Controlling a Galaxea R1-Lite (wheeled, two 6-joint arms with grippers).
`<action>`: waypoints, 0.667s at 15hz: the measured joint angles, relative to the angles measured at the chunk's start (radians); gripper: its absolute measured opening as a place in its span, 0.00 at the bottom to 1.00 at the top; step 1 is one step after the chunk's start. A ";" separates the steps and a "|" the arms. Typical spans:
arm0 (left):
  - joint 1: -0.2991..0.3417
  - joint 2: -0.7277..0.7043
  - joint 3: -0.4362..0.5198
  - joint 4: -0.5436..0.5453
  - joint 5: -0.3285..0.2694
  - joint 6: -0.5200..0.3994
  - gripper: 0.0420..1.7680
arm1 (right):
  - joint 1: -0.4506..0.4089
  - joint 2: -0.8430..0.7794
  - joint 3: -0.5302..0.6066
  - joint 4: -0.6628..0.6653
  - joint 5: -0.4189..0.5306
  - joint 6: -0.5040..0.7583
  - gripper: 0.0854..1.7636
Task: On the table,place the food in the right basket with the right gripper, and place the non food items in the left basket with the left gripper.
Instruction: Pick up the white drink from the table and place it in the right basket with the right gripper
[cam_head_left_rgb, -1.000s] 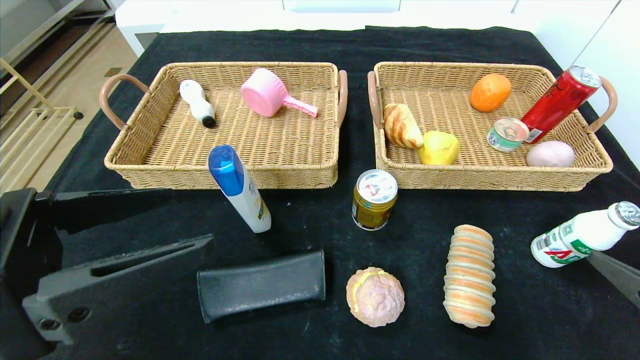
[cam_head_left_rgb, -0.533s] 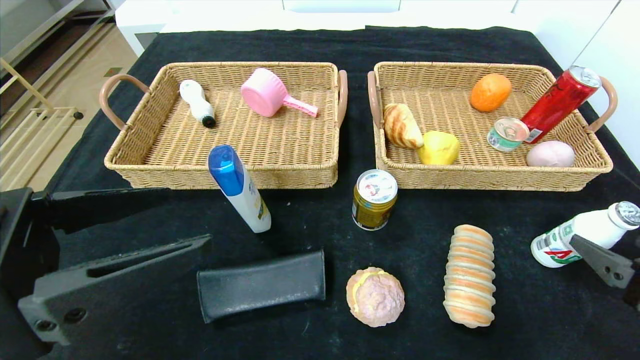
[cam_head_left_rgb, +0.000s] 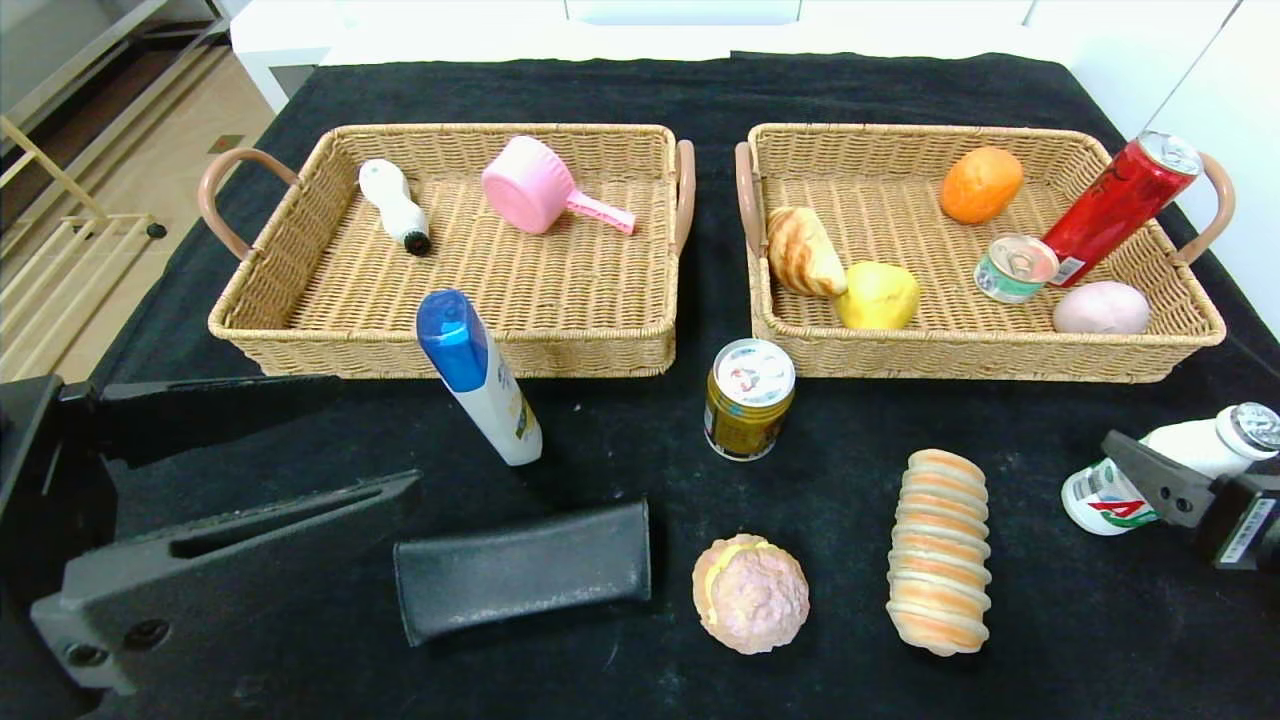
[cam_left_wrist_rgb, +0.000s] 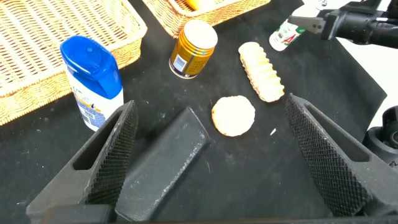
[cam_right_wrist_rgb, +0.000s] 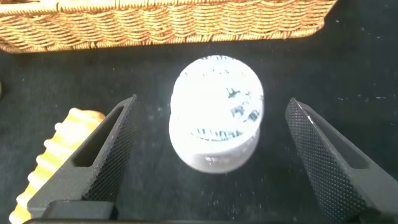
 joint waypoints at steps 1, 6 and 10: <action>0.000 0.000 0.000 0.000 0.000 0.000 0.97 | -0.003 0.011 0.000 -0.013 0.000 0.000 0.97; 0.000 -0.001 0.000 0.000 0.000 0.000 0.97 | -0.021 0.060 -0.002 -0.074 -0.001 0.001 0.97; 0.000 -0.005 0.000 0.001 0.000 0.001 0.97 | -0.021 0.073 -0.002 -0.075 -0.001 0.005 0.97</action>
